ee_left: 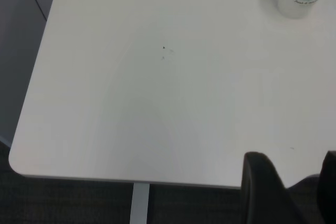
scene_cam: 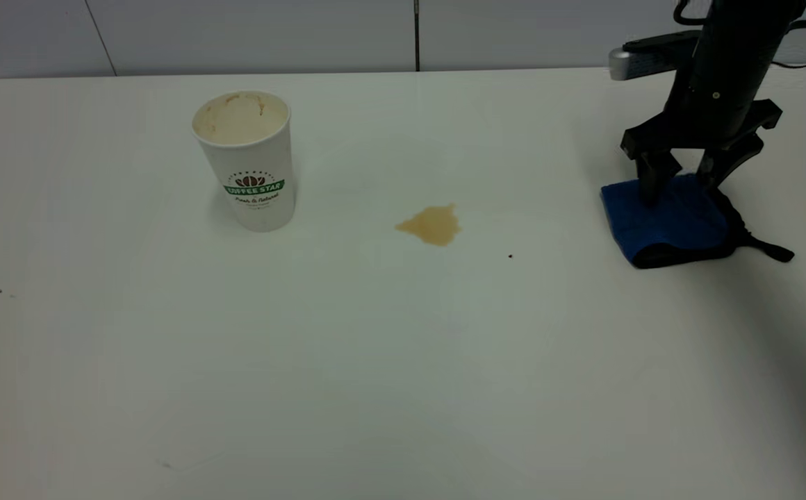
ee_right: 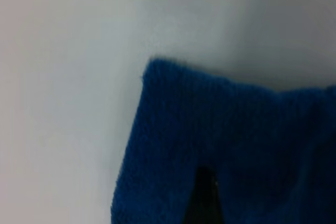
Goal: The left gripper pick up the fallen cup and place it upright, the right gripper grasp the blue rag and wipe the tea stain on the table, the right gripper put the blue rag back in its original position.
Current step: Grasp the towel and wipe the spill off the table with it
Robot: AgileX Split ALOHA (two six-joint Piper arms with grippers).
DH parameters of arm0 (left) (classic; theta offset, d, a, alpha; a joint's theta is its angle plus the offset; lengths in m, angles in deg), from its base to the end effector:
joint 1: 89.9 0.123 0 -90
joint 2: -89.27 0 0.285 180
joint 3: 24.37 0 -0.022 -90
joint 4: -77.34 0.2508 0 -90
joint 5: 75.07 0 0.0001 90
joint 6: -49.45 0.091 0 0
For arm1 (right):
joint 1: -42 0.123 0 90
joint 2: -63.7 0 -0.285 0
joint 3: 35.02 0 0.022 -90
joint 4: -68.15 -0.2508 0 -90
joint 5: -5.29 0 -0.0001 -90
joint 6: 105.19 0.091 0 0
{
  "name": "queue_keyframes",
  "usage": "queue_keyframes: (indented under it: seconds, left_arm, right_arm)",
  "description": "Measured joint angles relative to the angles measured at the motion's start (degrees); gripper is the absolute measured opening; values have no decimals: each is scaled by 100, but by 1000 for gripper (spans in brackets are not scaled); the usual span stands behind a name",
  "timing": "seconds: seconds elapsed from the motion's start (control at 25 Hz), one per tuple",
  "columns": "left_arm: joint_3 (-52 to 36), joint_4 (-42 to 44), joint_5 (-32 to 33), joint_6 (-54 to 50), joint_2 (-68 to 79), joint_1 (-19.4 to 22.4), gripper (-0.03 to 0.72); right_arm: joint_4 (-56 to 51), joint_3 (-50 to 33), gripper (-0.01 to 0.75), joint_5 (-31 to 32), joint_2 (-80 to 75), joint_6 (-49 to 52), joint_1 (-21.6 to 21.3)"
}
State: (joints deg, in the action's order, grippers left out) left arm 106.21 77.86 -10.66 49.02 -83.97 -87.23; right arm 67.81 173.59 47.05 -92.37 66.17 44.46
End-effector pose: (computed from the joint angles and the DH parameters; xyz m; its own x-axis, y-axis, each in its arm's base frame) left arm -0.0086 0.0003 0.2680 -0.5081 -0.0273 -0.8608 -0.0554 0.9985 0.0011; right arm 0.4894 0.0214 0.0141 -0.9646 -0.1874 -0.1856 -0.1863 0.9822 -0.0234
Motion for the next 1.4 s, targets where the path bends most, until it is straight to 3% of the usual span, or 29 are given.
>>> queue_keyframes:
  seconds: [0.12,0.28,0.36,0.56,0.6,0.8,1.16,1.4]
  left_arm:
    - [0,0,0,0,0,0,296]
    - [0,0,0,0,0,0,296]
    - [0,0,0,0,0,0,296]
    - [0,0,0,0,0,0,296]
    - [0,0,0,0,0,0,296]
    - [0,0,6,0,0,0,296]
    - [0,0,6,0,0,0,296]
    - [0,0,6,43,0,0,296]
  right_arm:
    - [-17,25,661,0,-131,-6,0]
    - [-122,44,554,0,-187,-6,0]
    - [-224,44,459,0,-194,-6,0]
    - [-601,63,100,27,-212,-176,-6]
    - [-678,62,72,34,-212,-229,5]
    - [-883,62,63,96,-212,-332,388]
    - [-951,69,63,242,-226,-131,1885]
    - [-901,829,63,453,-558,191,2562]
